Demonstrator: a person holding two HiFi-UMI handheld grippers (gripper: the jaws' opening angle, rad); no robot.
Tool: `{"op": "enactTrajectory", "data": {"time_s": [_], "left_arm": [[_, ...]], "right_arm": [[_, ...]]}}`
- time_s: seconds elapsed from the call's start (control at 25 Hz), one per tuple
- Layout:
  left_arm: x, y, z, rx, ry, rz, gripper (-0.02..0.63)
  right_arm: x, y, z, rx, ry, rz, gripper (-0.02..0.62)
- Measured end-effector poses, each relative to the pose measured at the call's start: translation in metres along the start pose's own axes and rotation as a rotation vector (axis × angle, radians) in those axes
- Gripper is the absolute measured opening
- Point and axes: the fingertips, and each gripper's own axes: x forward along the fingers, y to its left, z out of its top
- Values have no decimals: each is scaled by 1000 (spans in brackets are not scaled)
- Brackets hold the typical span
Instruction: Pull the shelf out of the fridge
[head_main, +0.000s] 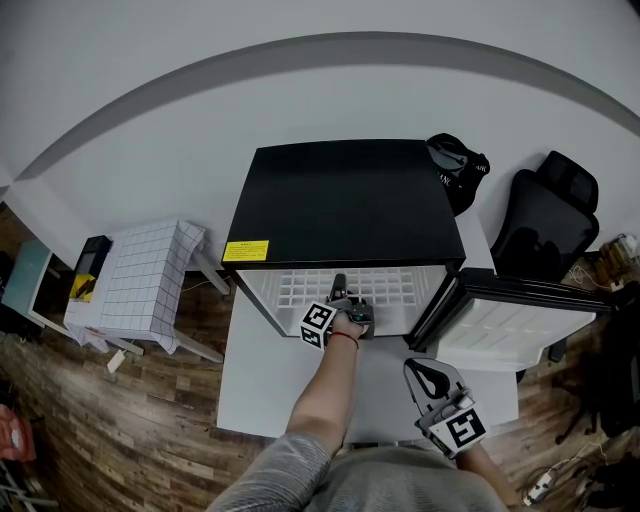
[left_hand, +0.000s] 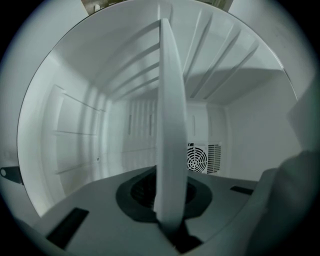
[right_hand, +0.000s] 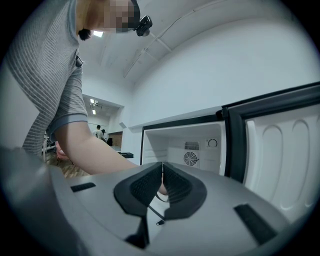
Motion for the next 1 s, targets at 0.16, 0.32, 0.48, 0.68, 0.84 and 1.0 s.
{"op": "enactTrajectory", "data": {"time_s": [0.16, 0.32, 0.48, 0.68, 0.84, 1.0], "left_arm": [[-6, 1, -1, 0, 1, 3, 38], [-10, 1, -1, 0, 2, 1, 39], [-13, 1, -1, 1, 2, 0, 40], [-18, 0, -2, 0, 2, -2, 40], [-23, 0, -3, -2, 3, -1, 40], [-30, 0, -4, 0, 2, -3, 39]], "right_arm": [[-1, 5, 0, 1, -1, 5, 14], [-3, 10, 0, 3, 0, 9, 14], [-4, 13, 1, 3, -2, 11, 14], [-6, 14, 3, 0, -5, 10, 14], [-7, 15, 2, 2, -6, 8, 14], [-8, 19, 2, 6, -11, 15, 14]]}}
